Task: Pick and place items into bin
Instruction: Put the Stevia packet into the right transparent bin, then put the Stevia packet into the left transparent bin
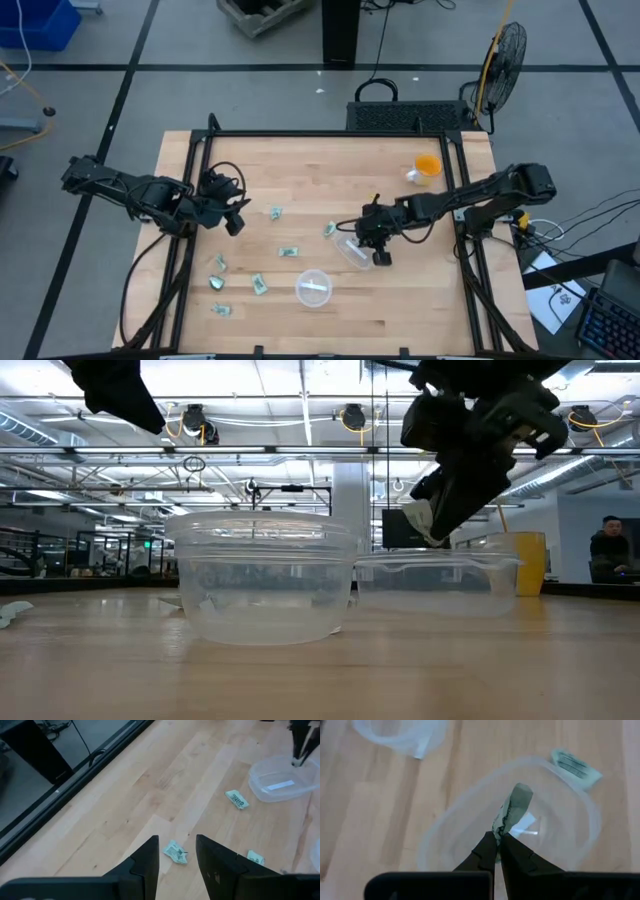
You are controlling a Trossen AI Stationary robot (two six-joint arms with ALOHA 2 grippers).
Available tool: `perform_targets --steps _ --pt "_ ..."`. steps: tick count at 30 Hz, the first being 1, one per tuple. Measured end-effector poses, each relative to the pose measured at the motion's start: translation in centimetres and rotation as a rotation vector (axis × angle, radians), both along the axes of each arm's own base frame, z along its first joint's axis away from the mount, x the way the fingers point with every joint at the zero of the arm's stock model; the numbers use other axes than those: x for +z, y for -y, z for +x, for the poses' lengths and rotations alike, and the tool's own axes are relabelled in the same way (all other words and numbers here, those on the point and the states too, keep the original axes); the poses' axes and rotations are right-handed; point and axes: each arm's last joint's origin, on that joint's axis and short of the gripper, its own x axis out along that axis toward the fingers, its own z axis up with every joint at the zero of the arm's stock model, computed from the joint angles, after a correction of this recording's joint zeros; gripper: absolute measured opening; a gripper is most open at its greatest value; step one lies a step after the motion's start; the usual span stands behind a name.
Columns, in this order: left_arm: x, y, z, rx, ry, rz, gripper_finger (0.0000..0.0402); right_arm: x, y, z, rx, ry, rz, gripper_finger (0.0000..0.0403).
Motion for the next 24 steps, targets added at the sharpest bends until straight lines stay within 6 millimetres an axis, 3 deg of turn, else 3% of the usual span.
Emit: perform_targets --steps 8,18,24 --pt "0.0 0.0 0.0 0.003 0.003 -0.006 0.0136 -1.2 0.2 0.0 0.028 -0.06 -0.037 0.0015" --pt "0.0 0.0 0.1 0.014 0.018 -0.028 0.0136 -1.0 0.2 0.3 0.079 -0.008 -0.07 0.0109" --pt "0.0 0.1 0.1 0.036 0.029 -0.049 0.0136 -0.6 0.4 0.5 0.088 0.041 -0.175 0.0138"
